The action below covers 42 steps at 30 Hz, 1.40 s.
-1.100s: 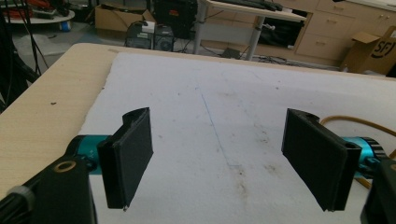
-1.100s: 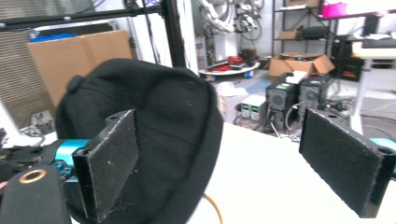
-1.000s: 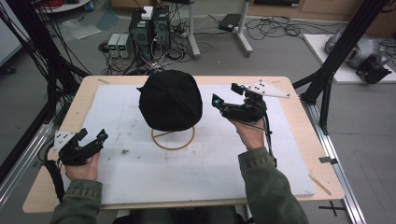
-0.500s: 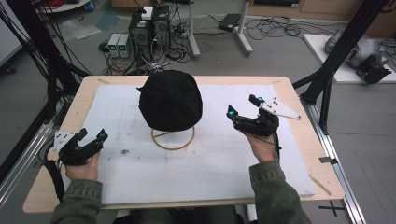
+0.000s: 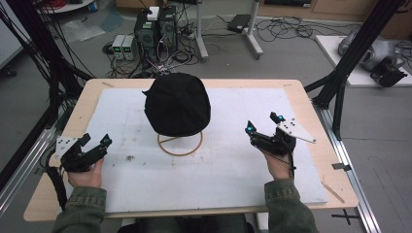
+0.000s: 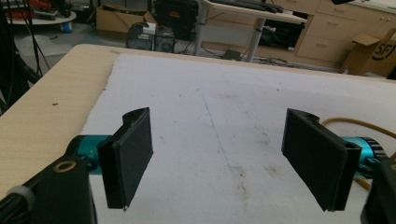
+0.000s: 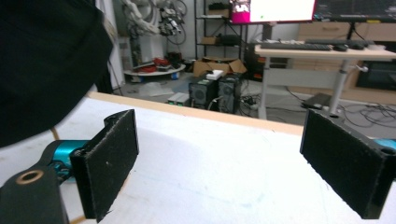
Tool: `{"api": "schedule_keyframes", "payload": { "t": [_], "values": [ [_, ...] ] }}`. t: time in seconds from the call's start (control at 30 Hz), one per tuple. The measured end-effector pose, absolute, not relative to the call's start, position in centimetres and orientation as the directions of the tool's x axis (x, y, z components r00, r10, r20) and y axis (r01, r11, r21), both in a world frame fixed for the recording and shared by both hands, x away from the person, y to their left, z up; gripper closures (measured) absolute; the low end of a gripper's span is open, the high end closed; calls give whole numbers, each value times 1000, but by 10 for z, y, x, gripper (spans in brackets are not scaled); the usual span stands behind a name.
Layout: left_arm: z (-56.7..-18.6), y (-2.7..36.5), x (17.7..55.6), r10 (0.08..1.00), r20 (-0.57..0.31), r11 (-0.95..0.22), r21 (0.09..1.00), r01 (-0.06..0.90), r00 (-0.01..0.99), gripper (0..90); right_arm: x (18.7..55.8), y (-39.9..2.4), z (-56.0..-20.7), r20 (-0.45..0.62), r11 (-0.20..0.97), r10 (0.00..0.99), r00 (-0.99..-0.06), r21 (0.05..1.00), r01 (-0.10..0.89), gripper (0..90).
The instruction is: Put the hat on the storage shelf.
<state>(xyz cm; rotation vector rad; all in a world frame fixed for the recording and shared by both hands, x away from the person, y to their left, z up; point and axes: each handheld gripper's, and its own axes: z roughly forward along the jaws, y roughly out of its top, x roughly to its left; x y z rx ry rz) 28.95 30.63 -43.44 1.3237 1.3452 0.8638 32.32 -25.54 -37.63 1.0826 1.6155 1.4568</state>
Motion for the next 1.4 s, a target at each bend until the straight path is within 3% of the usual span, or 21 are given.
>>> {"api": "schedule_keyframes", "payload": {
  "t": [0.3,0.67,0.97,1.4],
  "values": [
    [-434,306,290,979,-168,136,959,248,114,246,318,-278,-392,67,-26,942,-328,991,129,106],
    [-434,307,290,979,-169,137,959,247,110,245,314,-297,-419,34,0,977,-209,987,160,106],
    [-434,307,289,980,-166,135,960,246,113,246,312,-295,-419,2,28,981,-194,988,152,106],
    [-435,307,290,979,-170,138,959,248,116,246,311,-297,-420,38,-7,984,-175,984,176,106]
  ]
}}
